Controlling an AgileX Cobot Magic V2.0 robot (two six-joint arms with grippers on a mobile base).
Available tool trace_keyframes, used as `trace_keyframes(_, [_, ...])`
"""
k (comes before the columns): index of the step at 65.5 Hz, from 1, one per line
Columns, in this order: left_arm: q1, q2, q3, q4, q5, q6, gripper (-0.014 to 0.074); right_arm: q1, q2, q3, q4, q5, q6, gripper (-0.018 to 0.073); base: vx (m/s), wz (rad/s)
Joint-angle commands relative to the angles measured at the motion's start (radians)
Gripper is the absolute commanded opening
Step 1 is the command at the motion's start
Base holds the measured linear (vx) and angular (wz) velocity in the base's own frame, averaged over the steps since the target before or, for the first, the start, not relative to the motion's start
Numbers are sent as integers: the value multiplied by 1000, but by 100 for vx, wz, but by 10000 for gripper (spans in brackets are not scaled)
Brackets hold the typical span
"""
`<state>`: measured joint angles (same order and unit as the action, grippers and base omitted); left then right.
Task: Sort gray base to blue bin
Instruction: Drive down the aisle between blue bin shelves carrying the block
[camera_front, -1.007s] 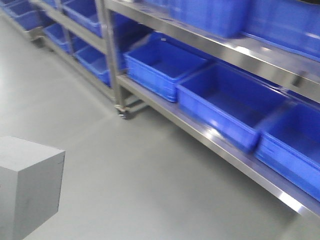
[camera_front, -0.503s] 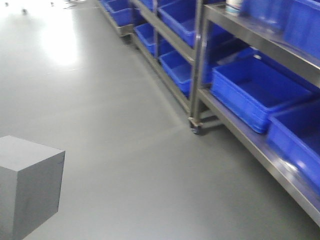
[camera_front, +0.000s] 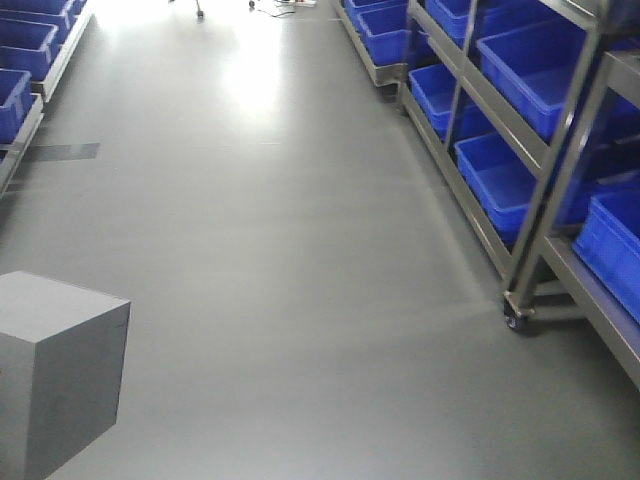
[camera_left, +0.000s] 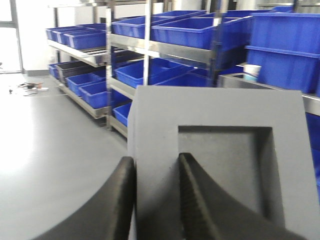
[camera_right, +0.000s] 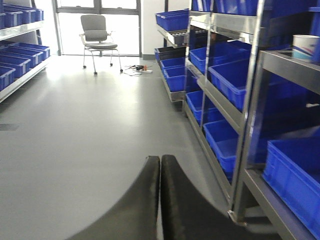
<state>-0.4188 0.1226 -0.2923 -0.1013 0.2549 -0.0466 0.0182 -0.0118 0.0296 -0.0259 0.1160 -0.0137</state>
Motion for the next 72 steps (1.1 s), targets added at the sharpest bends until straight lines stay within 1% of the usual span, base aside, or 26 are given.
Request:
trace_keyframes(1, [-3, 12, -30, -7, -114, -7, -6, -5, -12, 15, -7, -77, -6, -9, 32, 26])
trace_keyframes(22, [-3, 12, -30, -7, -112, -7, -6, -5, -12, 15, -7, -77, -6, -9, 35, 18])
trace_keyframes(72, [-3, 12, -30, -7, -112, -7, -6, -5, -12, 15, -7, -77, -6, -9, 39, 10])
